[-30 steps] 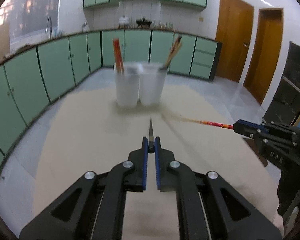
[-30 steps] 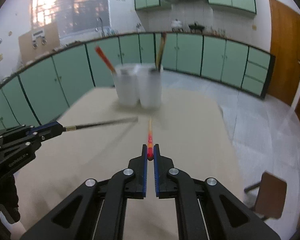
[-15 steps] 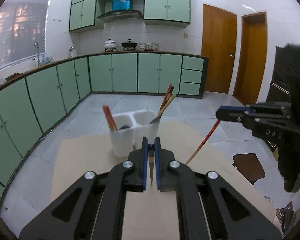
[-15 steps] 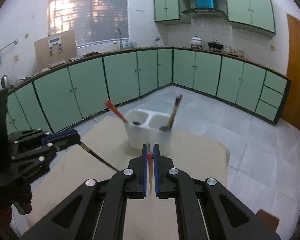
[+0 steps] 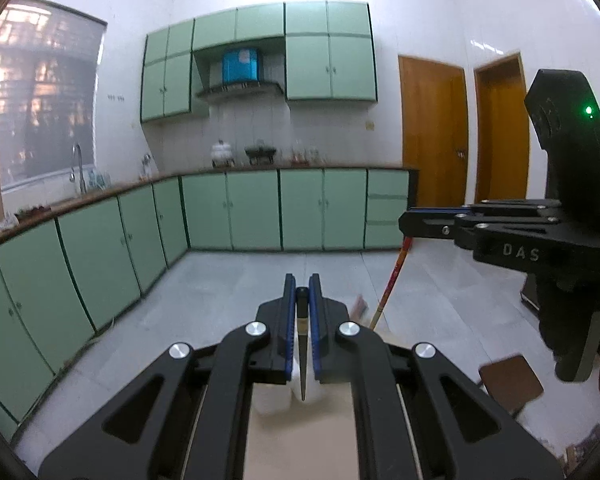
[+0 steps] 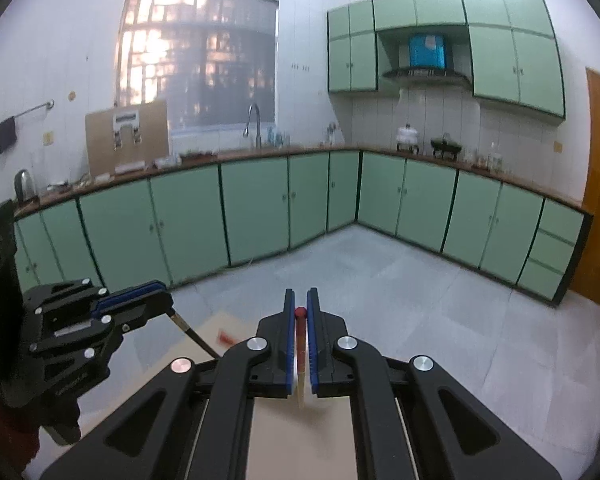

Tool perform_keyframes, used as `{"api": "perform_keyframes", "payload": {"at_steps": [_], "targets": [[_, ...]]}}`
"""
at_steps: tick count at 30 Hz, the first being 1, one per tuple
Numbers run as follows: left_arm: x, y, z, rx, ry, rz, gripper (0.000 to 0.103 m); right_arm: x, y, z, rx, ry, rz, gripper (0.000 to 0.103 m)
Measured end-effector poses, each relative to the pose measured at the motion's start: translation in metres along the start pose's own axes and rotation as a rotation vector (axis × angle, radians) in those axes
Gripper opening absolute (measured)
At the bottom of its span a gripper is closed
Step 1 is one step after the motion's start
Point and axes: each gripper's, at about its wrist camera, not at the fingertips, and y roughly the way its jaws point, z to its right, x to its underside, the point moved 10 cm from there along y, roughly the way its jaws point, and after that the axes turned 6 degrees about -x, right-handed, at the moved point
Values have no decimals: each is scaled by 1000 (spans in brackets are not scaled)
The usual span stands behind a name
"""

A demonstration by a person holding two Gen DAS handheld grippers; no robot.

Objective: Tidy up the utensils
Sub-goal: 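Lift the red chopstick into the holder with the right gripper while the left inserts the black one, then open both grippers and pull them back from the white holder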

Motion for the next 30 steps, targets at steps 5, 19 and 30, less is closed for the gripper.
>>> {"api": "perform_keyframes", "payload": {"at_steps": [5,19,30], "targets": [[-14,34,-6,-48,7,40,5,-26,26,13,38,-5,53,6],[46,121,-33,-68,-49,-117,8,37,111,45,73,58,-87,8],[40,67,-50,-99,-96,-63,61,55,62,62,172,70,-63,44]]}}
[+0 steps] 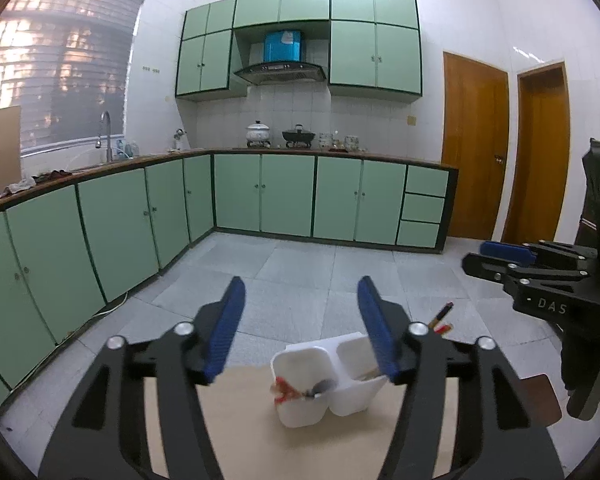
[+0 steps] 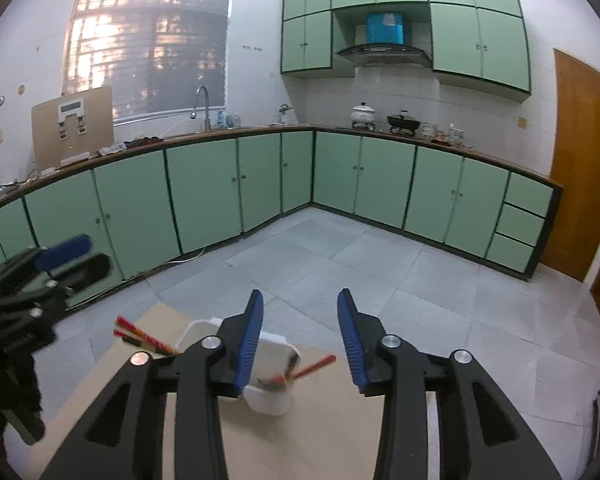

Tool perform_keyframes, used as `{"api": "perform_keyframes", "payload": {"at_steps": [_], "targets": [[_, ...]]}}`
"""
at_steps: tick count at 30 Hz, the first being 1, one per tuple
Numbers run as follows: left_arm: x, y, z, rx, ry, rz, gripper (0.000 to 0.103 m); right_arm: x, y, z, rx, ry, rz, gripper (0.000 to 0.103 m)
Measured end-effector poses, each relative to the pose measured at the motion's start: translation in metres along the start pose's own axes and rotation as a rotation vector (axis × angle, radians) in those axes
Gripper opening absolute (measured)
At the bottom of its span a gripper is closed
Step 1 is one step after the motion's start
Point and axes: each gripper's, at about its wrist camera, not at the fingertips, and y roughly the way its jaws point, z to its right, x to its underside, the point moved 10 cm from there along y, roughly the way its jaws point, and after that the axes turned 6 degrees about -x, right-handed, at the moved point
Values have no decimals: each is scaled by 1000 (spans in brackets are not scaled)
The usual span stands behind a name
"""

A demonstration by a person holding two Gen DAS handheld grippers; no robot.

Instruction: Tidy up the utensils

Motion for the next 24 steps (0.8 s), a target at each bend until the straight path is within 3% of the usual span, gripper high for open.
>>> {"api": "perform_keyframes", "payload": {"at_steps": [2,7,13,24], "targets": [[2,-17,-2,-11,-7,15,72,6,-15,0,9,-6,9,51],[14,-53,-2,-36,-23,32,88,27,-49,-6,21,-23,33,75],[38,-89,4,-55,-32,19,96,56,-89,-16,4,33,68,97],[64,-134,10,-91,-48,0,98,91,-131,-43,-33,73,62,97]]}}
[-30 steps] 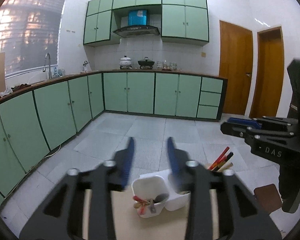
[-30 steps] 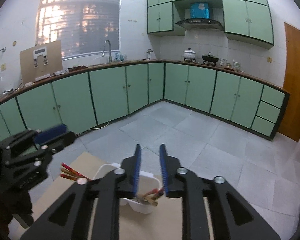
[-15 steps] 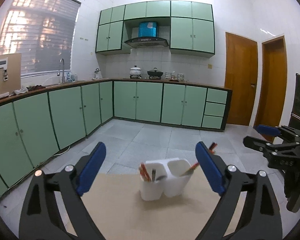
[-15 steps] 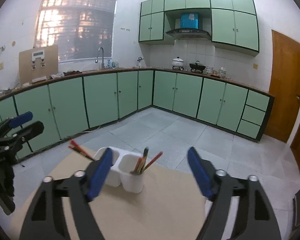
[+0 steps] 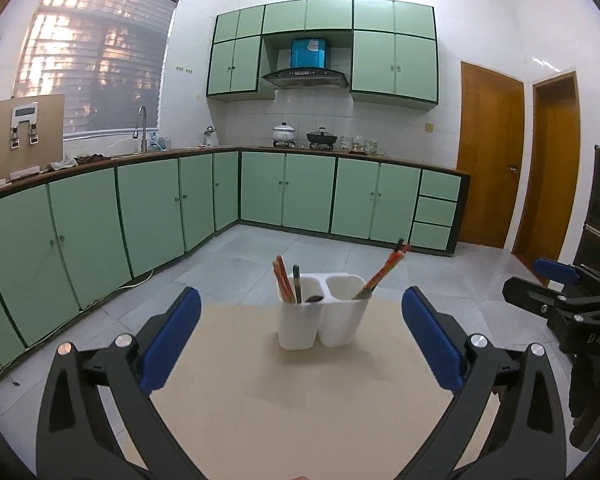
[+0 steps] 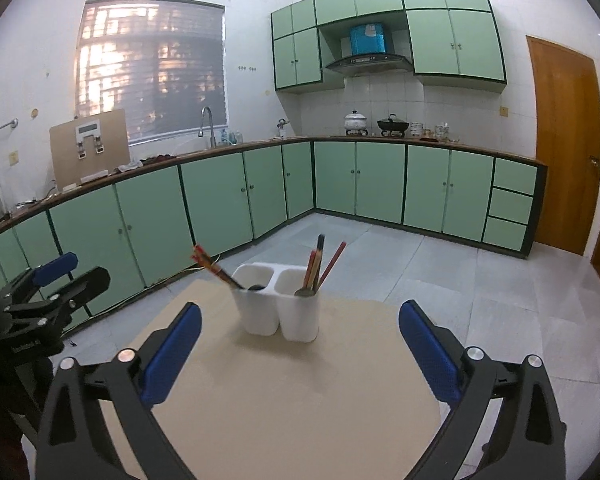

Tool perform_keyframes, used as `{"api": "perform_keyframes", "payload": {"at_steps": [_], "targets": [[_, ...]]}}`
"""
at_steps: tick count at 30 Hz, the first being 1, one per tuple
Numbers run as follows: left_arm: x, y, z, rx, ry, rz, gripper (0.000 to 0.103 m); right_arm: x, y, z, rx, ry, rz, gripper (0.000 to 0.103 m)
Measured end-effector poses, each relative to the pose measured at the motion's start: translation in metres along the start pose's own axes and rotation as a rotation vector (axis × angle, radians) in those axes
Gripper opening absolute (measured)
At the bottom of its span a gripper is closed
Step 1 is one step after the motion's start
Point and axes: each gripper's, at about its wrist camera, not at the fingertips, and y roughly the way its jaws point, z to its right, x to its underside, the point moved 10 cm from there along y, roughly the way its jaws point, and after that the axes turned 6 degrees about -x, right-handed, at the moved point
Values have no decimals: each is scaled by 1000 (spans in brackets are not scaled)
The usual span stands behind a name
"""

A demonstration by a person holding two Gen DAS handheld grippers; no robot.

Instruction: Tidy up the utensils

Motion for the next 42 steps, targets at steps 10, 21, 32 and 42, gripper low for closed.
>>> {"api": "perform_keyframes", "payload": {"at_steps": [10,21,32,42], "targets": [[9,-34,4,-27,34,-4,98,14,-22,-30,-20,-10,2,97],[16,-44,1,-32,36,-16,98,22,-25,-36,-14,-19,-16,97],[18,-44,-1,-30,29,-20,98,24,-23,-37,-14,-24,-20,97],[24,-41,-3,-30,32,-30,98,27,-19,-39,-10,-25,-27,97]]}}
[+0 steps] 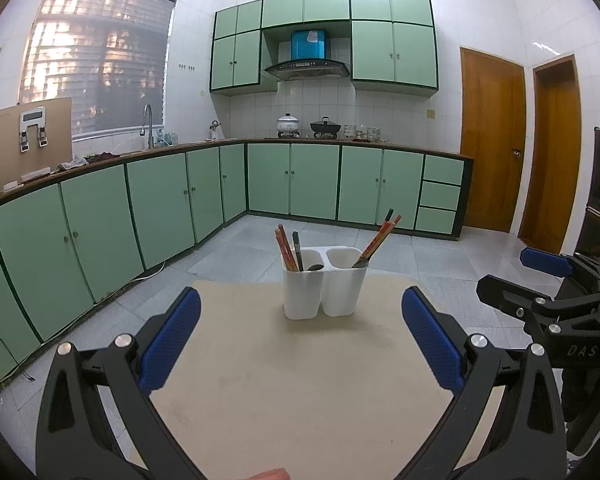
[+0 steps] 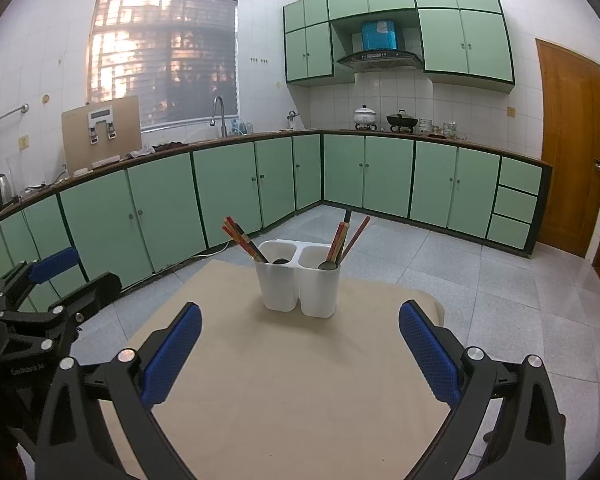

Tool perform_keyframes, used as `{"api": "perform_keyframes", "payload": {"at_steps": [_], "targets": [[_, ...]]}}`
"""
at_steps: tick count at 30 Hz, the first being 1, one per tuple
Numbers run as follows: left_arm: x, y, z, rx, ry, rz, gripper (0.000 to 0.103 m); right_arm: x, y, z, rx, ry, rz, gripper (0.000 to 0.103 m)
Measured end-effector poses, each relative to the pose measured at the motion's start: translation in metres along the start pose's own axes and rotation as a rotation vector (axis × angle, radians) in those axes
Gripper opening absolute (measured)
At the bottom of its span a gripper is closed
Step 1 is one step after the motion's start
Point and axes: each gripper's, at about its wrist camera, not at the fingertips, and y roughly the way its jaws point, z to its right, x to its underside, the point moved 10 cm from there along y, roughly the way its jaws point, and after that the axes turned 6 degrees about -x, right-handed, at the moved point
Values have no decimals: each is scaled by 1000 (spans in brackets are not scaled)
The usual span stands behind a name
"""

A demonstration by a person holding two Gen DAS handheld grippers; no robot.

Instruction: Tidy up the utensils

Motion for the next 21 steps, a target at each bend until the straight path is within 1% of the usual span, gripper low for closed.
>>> {"api": "perform_keyframes", "payload": {"at_steps": [21], "targets": [[-1,1,0,2,-1,-2,98,1,2,1,-1,1,-3,97]]}}
